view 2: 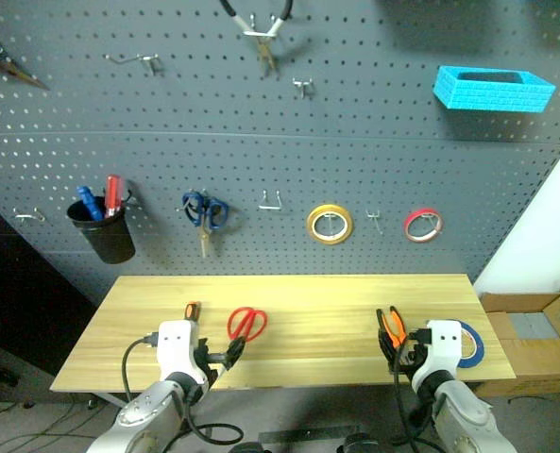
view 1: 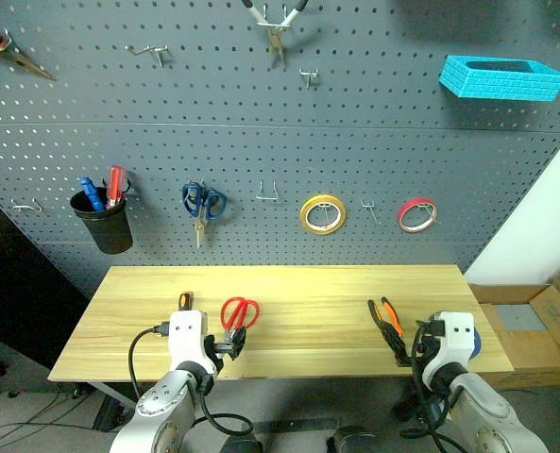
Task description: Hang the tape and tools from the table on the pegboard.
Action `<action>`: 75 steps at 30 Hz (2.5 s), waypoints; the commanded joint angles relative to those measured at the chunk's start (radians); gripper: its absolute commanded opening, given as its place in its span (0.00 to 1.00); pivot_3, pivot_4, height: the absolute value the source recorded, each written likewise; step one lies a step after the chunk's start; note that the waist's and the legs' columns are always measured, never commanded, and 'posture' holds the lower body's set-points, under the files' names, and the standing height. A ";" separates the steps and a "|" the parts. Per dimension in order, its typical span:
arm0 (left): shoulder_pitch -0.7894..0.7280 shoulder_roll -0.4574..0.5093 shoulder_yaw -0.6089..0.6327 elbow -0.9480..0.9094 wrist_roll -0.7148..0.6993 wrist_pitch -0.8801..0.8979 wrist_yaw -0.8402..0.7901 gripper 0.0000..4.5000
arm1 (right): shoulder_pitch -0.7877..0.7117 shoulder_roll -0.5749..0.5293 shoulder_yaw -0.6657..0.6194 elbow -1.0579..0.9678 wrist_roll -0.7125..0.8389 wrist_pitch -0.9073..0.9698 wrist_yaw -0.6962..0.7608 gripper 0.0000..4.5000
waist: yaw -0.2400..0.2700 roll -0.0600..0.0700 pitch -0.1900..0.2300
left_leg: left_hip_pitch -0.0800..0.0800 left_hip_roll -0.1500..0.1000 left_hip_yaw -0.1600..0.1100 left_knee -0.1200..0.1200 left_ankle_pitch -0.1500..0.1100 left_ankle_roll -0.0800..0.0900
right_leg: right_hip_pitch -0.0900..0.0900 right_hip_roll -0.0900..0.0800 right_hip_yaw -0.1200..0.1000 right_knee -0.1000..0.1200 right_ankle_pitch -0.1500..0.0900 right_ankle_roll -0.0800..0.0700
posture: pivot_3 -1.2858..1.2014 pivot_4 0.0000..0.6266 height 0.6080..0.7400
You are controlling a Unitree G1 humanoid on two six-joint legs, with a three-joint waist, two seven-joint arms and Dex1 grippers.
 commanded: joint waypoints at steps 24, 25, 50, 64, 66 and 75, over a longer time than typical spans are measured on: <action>-0.007 -0.003 0.006 0.040 0.003 -0.089 -0.023 1.00 | -0.012 0.000 -0.009 -0.023 0.004 -0.024 0.002 1.00 | 0.000 0.000 0.000 | 0.000 0.000 0.000 0.000 0.000 0.000 | 0.000 0.000 0.000 0.000 0.000 0.000 | 0.57 0.03 1.00; -0.006 -0.002 0.006 0.042 0.004 -0.092 -0.023 1.00 | -0.011 0.000 -0.009 -0.022 0.004 -0.025 0.002 1.00 | 0.000 0.000 0.000 | 0.000 0.000 0.000 0.000 0.000 0.000 | 0.000 0.000 0.000 0.000 0.000 0.000 | 0.57 0.02 1.00; 0.019 -0.019 0.046 -0.010 0.042 -0.116 0.064 1.00 | 0.023 -0.023 -0.012 0.033 -0.003 -0.096 0.058 1.00 | -0.001 0.000 0.000 | 0.000 0.000 0.000 0.000 0.000 0.000 | 0.000 0.000 0.000 0.000 0.000 0.000 | 0.56 0.06 1.00; -0.513 0.152 -0.234 0.188 0.017 -0.163 -0.371 1.00 | -0.163 -0.382 -0.120 0.176 -0.040 0.073 0.178 1.00 | -0.004 0.002 0.094 | 0.002 -0.005 -0.005 0.011 0.003 0.004 | 0.012 0.000 0.003 -0.002 0.001 0.003 | 0.53 0.31 1.00; -0.601 0.157 -0.320 0.264 0.043 -0.217 -0.476 1.00 | -0.217 -0.417 -0.115 0.242 -0.045 0.100 0.200 1.00 | -0.012 0.001 0.118 | -0.002 -0.006 -0.006 0.011 0.003 0.004 | 0.013 0.000 0.003 -0.001 0.004 0.006 | 0.52 0.36 1.00; -0.871 0.095 -0.548 0.672 0.175 -0.536 -0.780 1.00 | -0.494 -0.488 -0.083 0.505 -0.058 0.173 0.272 1.00 | -0.035 0.013 0.205 | -0.016 -0.008 -0.018 0.015 -0.001 0.011 | 0.009 0.002 -0.001 -0.001 0.009 0.009 | 0.50 0.49 1.00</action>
